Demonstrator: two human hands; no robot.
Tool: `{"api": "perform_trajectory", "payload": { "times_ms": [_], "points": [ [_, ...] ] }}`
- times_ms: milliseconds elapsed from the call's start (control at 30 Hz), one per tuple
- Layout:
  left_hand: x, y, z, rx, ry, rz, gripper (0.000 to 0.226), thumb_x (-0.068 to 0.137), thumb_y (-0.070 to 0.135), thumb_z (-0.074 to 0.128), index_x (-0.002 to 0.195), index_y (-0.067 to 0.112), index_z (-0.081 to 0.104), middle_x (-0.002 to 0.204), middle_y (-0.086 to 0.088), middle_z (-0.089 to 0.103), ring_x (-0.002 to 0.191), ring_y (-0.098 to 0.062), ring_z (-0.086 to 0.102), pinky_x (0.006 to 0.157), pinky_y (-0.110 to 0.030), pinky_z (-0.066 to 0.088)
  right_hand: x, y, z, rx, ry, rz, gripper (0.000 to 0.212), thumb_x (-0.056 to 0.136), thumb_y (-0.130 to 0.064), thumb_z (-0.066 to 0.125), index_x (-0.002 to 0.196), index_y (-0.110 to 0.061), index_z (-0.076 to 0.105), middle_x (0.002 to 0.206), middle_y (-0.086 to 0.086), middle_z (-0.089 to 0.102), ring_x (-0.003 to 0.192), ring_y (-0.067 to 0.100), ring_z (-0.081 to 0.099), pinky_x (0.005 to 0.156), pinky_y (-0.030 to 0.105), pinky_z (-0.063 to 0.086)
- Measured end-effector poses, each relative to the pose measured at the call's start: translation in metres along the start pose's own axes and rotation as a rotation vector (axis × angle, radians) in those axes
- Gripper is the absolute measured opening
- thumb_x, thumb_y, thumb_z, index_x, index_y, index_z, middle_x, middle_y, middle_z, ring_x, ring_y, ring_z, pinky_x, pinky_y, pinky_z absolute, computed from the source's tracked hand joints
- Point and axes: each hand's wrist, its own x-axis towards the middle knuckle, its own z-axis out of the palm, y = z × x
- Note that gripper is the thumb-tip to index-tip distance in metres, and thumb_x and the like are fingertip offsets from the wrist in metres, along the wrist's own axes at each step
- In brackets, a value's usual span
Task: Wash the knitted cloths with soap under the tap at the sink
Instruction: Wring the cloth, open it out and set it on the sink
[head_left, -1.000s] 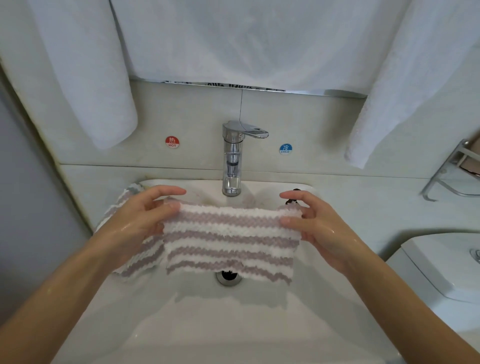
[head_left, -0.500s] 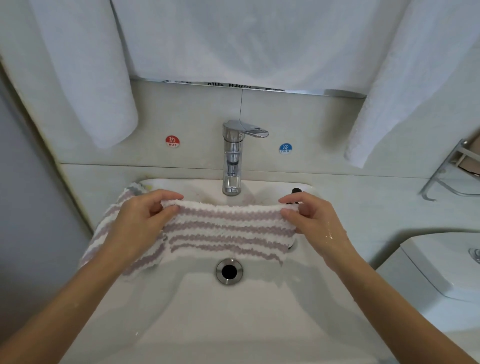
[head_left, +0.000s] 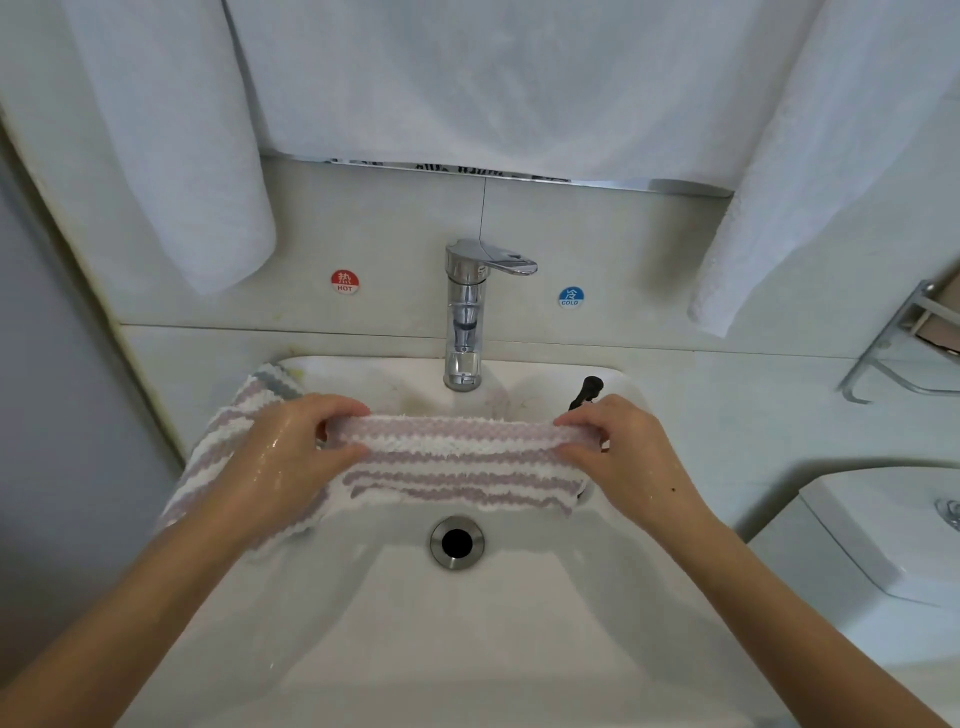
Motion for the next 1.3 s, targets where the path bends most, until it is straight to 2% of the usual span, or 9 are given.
{"api": "perform_trajectory", "payload": {
  "times_ms": [133, 267, 333, 400, 533, 733, 1000, 1167, 1300],
  "points": [
    [0.001, -0.004, 0.002, 0.107, 0.056, 0.089, 0.012, 0.085, 0.020, 0.071, 0.095, 0.016, 0.076, 0.093, 0.004, 0.057, 0.075, -0.002, 0.047, 0.069, -0.001, 0.032, 0.001, 0.002, 0.003, 0.005, 0.042, -0.051, 0.008, 0.088, -0.021, 0.069, 0.087, -0.015, 0.074, 0.095, -0.007, 0.049, 0.085, 0.002, 0.052, 0.073, 0.012, 0.040],
    [0.010, -0.013, -0.008, -0.213, -0.087, -0.026, 0.012, 0.083, 0.020, 0.075, 0.074, 0.028, 0.073, 0.107, 0.003, 0.059, 0.096, -0.012, 0.058, 0.088, -0.021, 0.039, 0.003, 0.001, -0.008, 0.380, -0.081, 0.076, 0.010, 0.086, -0.012, 0.070, 0.076, -0.016, 0.069, 0.105, -0.011, 0.062, 0.084, -0.006, 0.059, 0.073, 0.007, 0.044],
    [0.013, -0.011, -0.016, -0.417, -0.225, -0.114, 0.007, 0.082, 0.026, 0.077, 0.075, 0.027, 0.075, 0.091, 0.000, 0.069, 0.080, -0.014, 0.062, 0.079, -0.029, 0.043, 0.003, 0.000, -0.015, 0.601, -0.140, 0.150, 0.007, 0.088, -0.008, 0.067, 0.081, -0.010, 0.071, 0.091, -0.006, 0.070, 0.078, 0.006, 0.064, 0.072, 0.015, 0.049],
    [0.013, -0.008, -0.018, -0.528, -0.285, -0.156, 0.013, 0.085, 0.023, 0.071, 0.072, 0.025, 0.073, 0.063, 0.004, 0.061, 0.056, -0.006, 0.054, 0.061, -0.022, 0.042, 0.002, 0.000, -0.019, 0.715, -0.150, 0.197, 0.009, 0.089, -0.008, 0.065, 0.081, -0.005, 0.069, 0.077, 0.000, 0.068, 0.073, 0.013, 0.064, 0.069, 0.023, 0.051],
    [0.018, -0.005, -0.009, -0.592, -0.275, -0.268, 0.019, 0.088, 0.014, 0.066, 0.069, 0.013, 0.070, 0.056, 0.006, 0.058, 0.049, -0.002, 0.053, 0.046, -0.014, 0.044, 0.002, 0.005, -0.016, 0.719, -0.198, 0.267, 0.013, 0.090, -0.013, 0.065, 0.090, 0.000, 0.068, 0.082, 0.011, 0.070, 0.077, 0.025, 0.065, 0.074, 0.041, 0.050],
    [0.012, 0.006, 0.020, -0.615, -0.302, -0.377, 0.011, 0.089, 0.009, 0.065, 0.078, 0.006, 0.067, 0.064, -0.006, 0.064, 0.051, -0.011, 0.059, 0.042, -0.021, 0.047, -0.005, 0.010, 0.005, 0.697, -0.251, 0.380, 0.013, 0.095, -0.010, 0.059, 0.091, -0.004, 0.069, 0.076, 0.006, 0.069, 0.060, 0.013, 0.065, 0.051, 0.021, 0.050],
    [0.000, 0.036, 0.074, -0.578, -0.271, -0.289, 0.005, 0.084, 0.013, 0.072, 0.082, 0.015, 0.068, 0.071, -0.002, 0.061, 0.058, -0.010, 0.058, 0.051, -0.025, 0.051, -0.016, -0.001, 0.040, 0.665, -0.214, 0.408, 0.022, 0.096, -0.011, 0.056, 0.091, 0.010, 0.061, 0.075, 0.011, 0.059, 0.059, 0.013, 0.054, 0.055, 0.021, 0.050],
    [-0.010, 0.059, 0.090, -0.570, -0.246, -0.106, 0.015, 0.085, 0.015, 0.069, 0.096, 0.025, 0.067, 0.085, 0.012, 0.068, 0.076, -0.002, 0.064, 0.066, -0.021, 0.052, -0.020, -0.023, 0.046, 0.625, -0.159, 0.287, 0.028, 0.091, -0.035, 0.057, 0.090, -0.009, 0.069, 0.081, 0.017, 0.066, 0.075, 0.034, 0.063, 0.083, 0.051, 0.055],
    [-0.011, 0.071, 0.086, -0.546, -0.335, -0.007, 0.052, 0.079, -0.001, 0.062, 0.120, 0.031, 0.057, 0.117, 0.005, 0.060, 0.102, -0.004, 0.060, 0.085, -0.021, 0.052, -0.022, -0.021, 0.042, 0.689, -0.155, 0.226, 0.013, 0.087, -0.021, 0.070, 0.099, -0.019, 0.066, 0.092, 0.007, 0.071, 0.084, 0.015, 0.069, 0.075, 0.028, 0.056]
  ]
}}
